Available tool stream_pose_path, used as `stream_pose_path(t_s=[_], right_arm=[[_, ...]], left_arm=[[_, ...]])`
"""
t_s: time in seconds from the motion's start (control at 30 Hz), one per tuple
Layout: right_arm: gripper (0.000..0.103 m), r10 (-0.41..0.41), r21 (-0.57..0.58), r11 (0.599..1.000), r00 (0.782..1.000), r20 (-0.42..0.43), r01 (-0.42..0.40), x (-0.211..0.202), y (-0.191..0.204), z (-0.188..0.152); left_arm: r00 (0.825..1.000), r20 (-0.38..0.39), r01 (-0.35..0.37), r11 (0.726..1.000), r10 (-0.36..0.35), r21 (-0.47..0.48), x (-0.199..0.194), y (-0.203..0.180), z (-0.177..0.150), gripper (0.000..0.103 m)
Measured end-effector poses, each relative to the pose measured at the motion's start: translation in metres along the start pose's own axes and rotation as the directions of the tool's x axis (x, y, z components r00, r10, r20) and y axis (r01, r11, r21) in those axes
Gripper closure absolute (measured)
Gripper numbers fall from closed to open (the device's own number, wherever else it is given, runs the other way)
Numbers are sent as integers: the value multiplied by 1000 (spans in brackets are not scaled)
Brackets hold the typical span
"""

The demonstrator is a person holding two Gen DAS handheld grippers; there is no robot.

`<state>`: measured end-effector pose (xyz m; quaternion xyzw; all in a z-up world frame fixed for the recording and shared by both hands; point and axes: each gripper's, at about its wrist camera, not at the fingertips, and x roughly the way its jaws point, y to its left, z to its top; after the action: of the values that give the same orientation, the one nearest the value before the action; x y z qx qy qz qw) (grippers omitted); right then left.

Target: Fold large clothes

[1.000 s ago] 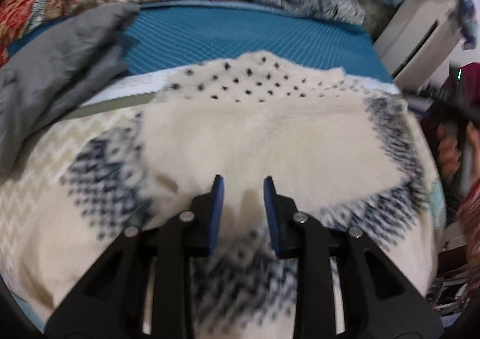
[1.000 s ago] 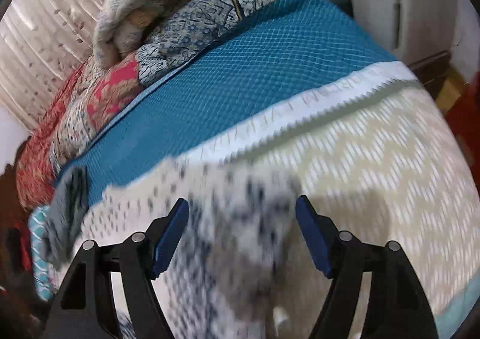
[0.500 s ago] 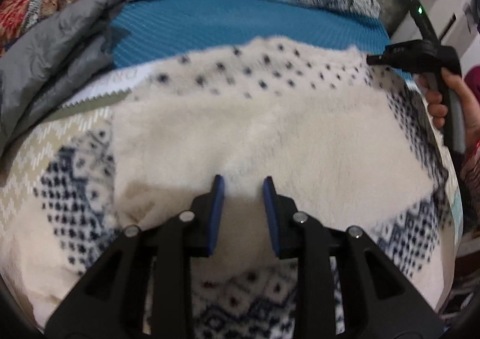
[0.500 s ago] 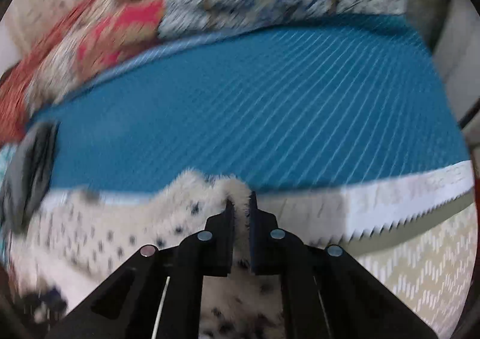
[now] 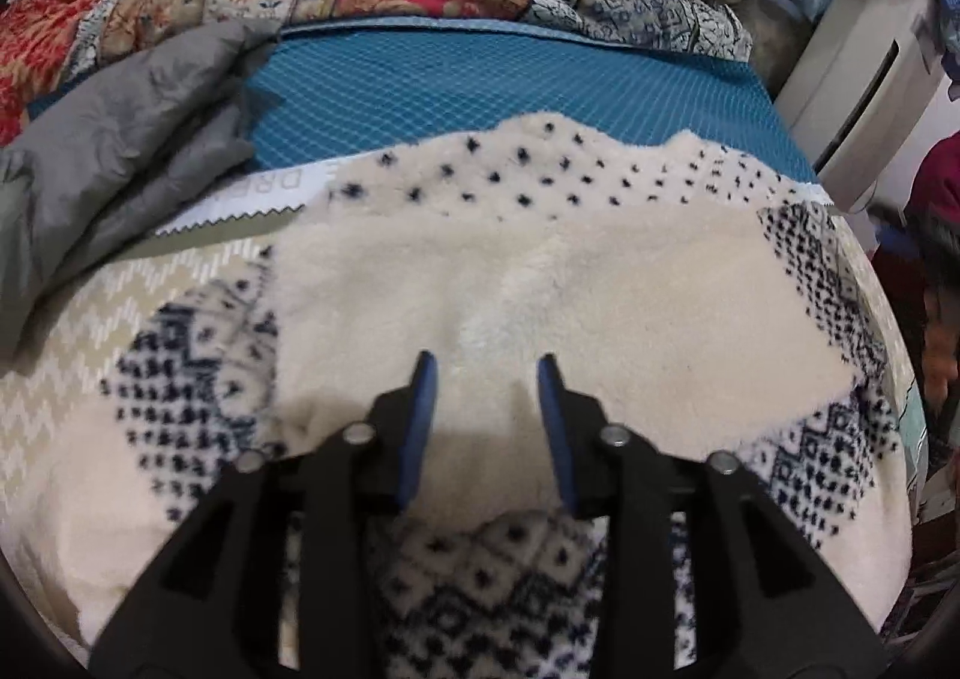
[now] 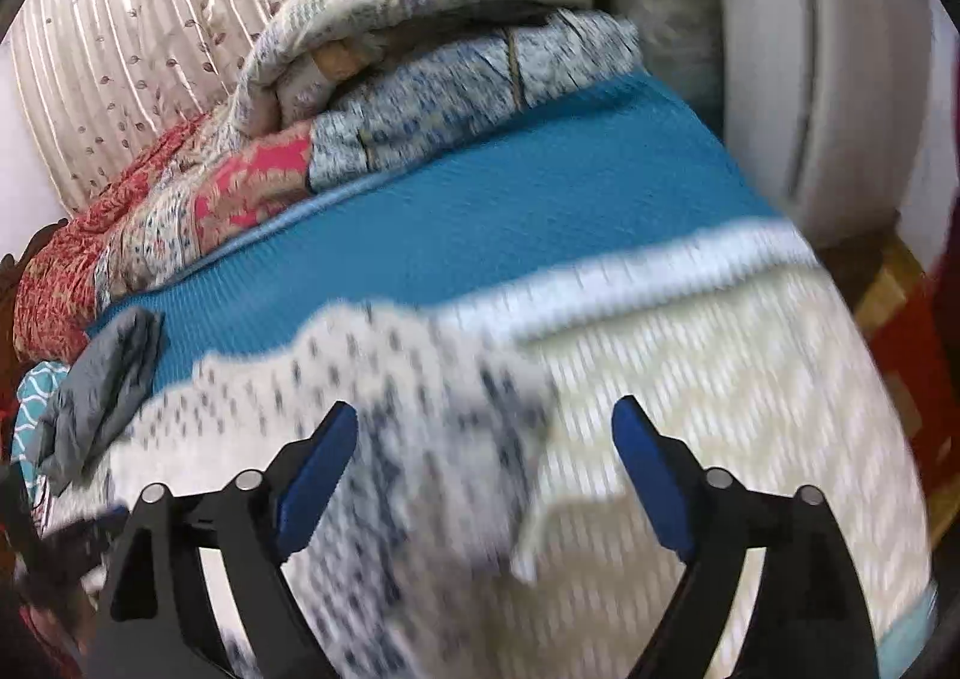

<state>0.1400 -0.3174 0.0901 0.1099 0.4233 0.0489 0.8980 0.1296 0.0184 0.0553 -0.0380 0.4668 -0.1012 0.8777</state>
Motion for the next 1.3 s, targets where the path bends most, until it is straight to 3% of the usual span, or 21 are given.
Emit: stream_pose_path(t_s=[0.07,0.13,0.17,0.2,0.23,0.27,0.3,0.33,0.4,0.5,0.53,0.6,0.63,0.73,0.83,0.87,0.9,1.0,1.07,1.13,1.3], right_arm=[[16,0,36,999,997,-74,3,3,-11,-28],[69,21,87,996,978,-209,-3,14,-20,-65],[91,59,125,992,978,-199,-34,14,-23,-73],[92,61,166,985,988,-143,-37,8,-30,-79],[100,-146,108,982,986,-82,155,4,-31,-77],[100,-404,51,913,914,-19,405,4,-33,-74],[100,-439,109,891,897,-45,441,10,-50,-72],[100,-367,202,903,926,-91,378,12,-66,-71],[100,-214,376,902,976,-35,211,-17,-87,-66],[89,-127,275,956,988,87,98,-60,-69,-63],[81,-87,221,973,991,105,62,-71,-60,-68],[18,-24,139,990,995,95,11,-79,-42,-79],[11,-16,103,995,997,79,8,-78,-30,-85],[10,-13,-20,1000,999,48,14,-73,-3,-112],[14,-36,-28,999,997,-69,34,-39,10,-116],[46,4,6,1000,994,-111,-4,-27,4,-117],[90,-7,23,1000,991,-134,10,-21,2,-121],[90,-159,26,986,981,-107,163,-19,-9,-121],[90,-343,-133,933,937,-61,333,-14,10,-127],[85,-442,-207,879,897,-12,431,-13,27,-133],[60,-455,-215,863,888,64,458,-58,42,-154]], left_arm=[[1000,-26,-5,1000,5,3,5,-3,-1,68],[997,-67,-23,1000,23,14,19,-10,-2,68],[995,-88,-47,999,49,25,28,-11,-2,68],[992,-101,-67,997,71,45,36,-16,-3,68],[989,-88,-113,989,121,94,41,-25,-5,68],[981,-72,-167,972,180,163,45,-36,-7,68],[974,-63,-200,958,216,204,46,-43,-9,68],[968,-54,-228,945,247,234,44,-50,-9,68],[979,-78,-170,968,187,185,24,-47,-7,68],[997,-12,-76,991,78,108,-27,-31,-14,68],[998,11,-60,994,60,94,-46,-22,-21,68],[999,23,-48,997,47,60,-73,-4,-36,68],[999,22,-49,998,48,42,-85,5,-45,68],[997,16,-79,997,79,-15,-121,41,-79,68],[992,3,-127,990,127,-59,-147,68,-106,68],[989,-4,-148,985,148,-87,-155,80,-117,68],[987,-10,-158,981,158,-108,-162,90,-123,68],[981,-25,-196,959,195,-205,-179,121,-144,68],[975,-31,-222,939,222,-261,-188,141,-155,68],[972,-38,-234,922,234,-308,-194,156,-162,68],[969,10,-222,892,246,-394,-222,194,-178,68]])
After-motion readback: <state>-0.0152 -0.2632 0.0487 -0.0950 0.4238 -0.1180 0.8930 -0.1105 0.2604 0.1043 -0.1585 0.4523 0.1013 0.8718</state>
